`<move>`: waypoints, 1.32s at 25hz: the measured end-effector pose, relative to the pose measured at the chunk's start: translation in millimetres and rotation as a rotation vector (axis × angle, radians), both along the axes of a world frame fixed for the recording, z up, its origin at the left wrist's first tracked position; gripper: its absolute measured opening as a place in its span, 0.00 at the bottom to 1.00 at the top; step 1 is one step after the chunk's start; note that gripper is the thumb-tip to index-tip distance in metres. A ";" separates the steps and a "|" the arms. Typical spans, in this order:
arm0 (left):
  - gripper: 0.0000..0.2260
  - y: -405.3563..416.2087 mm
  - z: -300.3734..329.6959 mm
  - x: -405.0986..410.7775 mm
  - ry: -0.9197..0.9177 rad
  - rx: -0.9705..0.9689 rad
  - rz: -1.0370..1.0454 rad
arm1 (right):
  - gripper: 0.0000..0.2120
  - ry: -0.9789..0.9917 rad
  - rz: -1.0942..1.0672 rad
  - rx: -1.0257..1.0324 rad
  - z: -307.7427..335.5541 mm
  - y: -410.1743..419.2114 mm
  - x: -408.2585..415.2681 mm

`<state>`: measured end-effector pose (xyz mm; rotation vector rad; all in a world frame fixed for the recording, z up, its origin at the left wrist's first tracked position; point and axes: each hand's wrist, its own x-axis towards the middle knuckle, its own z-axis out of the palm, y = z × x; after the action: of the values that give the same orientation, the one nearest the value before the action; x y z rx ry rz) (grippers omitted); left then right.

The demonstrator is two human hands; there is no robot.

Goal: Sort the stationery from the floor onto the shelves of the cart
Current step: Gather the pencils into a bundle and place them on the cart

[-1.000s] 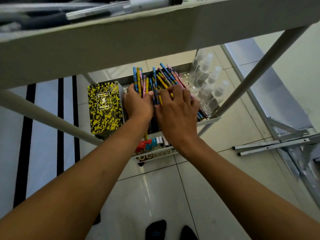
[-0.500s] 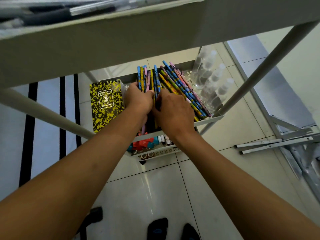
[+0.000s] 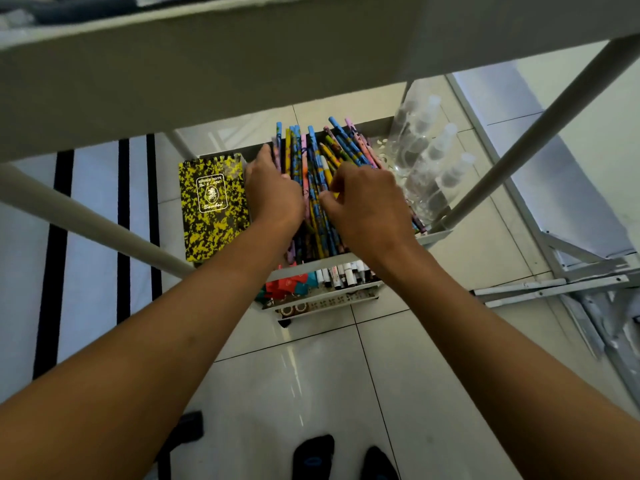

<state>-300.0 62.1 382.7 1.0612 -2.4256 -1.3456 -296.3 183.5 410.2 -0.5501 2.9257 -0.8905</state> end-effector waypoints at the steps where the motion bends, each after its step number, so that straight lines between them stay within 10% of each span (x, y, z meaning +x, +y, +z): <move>1: 0.25 2.0 2.1 4.8 -0.030 -0.044 -0.031 | 0.09 0.052 -0.021 0.026 1.5 3.6 -3.8; 22: 0.32 13.8 15.7 48.2 -0.031 0.081 -0.178 | 0.21 0.022 0.457 0.387 10.3 -72.7 -91.1; 33: 0.21 9.0 2.4 43.1 -0.130 -0.120 -0.254 | 0.22 -0.028 0.309 0.087 20.3 -43.3 -82.3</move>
<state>-256.9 71.2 385.1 0.8595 -2.7767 -1.2128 -378.6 140.2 430.5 -0.9410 2.7314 -0.7231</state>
